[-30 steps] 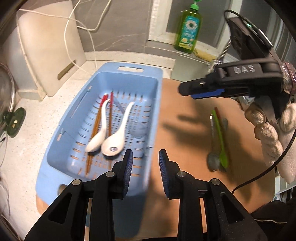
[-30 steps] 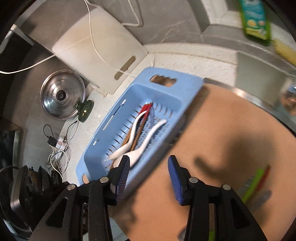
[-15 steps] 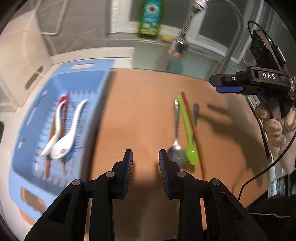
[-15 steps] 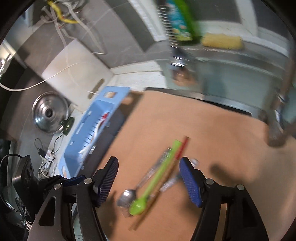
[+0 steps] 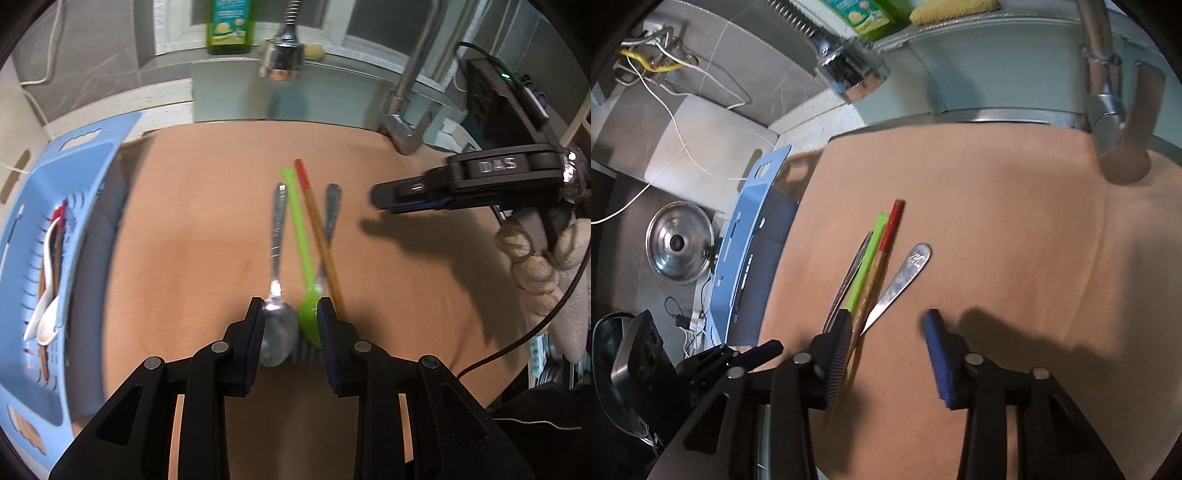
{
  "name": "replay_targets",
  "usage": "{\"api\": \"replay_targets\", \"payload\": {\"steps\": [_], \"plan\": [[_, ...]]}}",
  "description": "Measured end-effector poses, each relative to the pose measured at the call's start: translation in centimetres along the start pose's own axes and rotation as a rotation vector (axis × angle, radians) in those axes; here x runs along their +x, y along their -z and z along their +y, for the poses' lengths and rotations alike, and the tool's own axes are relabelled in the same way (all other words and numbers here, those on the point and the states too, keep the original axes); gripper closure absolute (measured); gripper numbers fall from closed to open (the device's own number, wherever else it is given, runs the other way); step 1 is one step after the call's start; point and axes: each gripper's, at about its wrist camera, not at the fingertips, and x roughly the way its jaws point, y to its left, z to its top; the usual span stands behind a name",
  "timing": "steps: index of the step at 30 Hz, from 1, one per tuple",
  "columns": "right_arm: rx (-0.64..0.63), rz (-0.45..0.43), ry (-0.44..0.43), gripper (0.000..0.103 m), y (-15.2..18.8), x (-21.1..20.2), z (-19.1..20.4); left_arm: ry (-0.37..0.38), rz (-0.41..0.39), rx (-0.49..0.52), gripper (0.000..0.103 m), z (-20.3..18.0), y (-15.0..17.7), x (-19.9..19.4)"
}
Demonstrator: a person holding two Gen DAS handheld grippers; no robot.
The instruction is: Organize utensils
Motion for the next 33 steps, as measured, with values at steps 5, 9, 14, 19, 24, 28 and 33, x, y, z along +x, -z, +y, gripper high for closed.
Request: {"api": "replay_targets", "payload": {"steps": [5,9,14,19,24,28,33], "plan": [[0.023,0.011,-0.014,0.073,-0.1,0.4,-0.1,0.079,0.029,0.021,0.076,-1.8,-0.6,1.0],[0.051,0.010,-0.020,0.073,0.2,0.2,-0.8,0.088,0.043,0.061,0.076,-3.0,-1.6,2.1],[0.096,-0.007,-0.030,0.073,0.6,-0.7,-2.0,0.071,0.068,0.091,0.080,-3.1,-3.1,3.7],[0.118,-0.028,-0.047,0.073,0.7,-1.8,-2.8,0.047,0.078,0.078,0.080,-2.2,-3.5,4.3],[0.136,-0.019,-0.097,0.073,0.0,-1.3,-2.0,0.010,0.059,0.053,0.080,-0.5,-3.8,4.0],[0.114,0.000,-0.135,0.073,-0.7,-0.1,-0.1,-0.020,0.075,0.052,0.084,0.6,-3.8,4.2],[0.121,0.029,-0.153,0.073,-1.8,2.3,1.5,-0.031,0.096,0.041,0.084,1.2,-3.7,5.1]]}}
